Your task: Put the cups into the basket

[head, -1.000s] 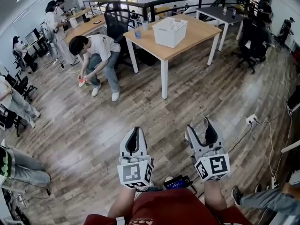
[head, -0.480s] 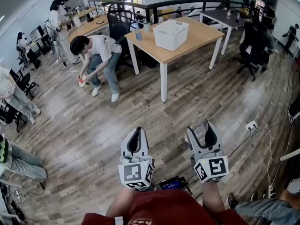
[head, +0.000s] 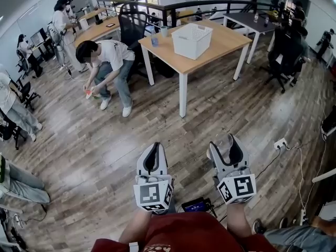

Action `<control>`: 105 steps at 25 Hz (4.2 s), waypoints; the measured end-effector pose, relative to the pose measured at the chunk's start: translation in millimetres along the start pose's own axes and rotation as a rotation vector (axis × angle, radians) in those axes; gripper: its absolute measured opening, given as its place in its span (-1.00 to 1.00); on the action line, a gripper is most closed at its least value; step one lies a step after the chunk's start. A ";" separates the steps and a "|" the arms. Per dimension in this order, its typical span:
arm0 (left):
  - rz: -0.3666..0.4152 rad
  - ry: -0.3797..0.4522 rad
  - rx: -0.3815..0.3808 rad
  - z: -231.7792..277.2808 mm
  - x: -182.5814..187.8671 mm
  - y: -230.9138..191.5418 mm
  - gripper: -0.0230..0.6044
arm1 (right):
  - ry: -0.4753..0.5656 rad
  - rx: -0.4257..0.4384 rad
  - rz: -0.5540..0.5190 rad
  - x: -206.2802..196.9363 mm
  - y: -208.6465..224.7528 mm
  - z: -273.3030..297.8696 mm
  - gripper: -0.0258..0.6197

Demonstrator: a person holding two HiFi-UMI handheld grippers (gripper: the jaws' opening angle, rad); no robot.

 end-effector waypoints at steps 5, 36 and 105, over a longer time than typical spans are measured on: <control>0.004 0.000 -0.004 23.0 0.8 -19.0 -0.86 | -0.013 0.001 -0.009 -1.1 -3.9 30.2 -0.05; 0.000 -0.002 -0.080 161.8 16.6 -157.4 -0.86 | -0.005 -0.077 -0.069 18.4 -39.1 202.9 -0.05; 0.006 -0.032 -0.045 442.7 12.5 -63.9 -0.86 | 0.002 -0.022 -0.002 8.0 202.8 400.5 -0.05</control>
Point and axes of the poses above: the fingertips, and each gripper's own axes: z forward along the fingers, y to its right, x out of its top, the point moved 6 cm from there along -z, backward along the fingers, and after that the axes turned 3 degrees about -y, right-handed, at the moved point
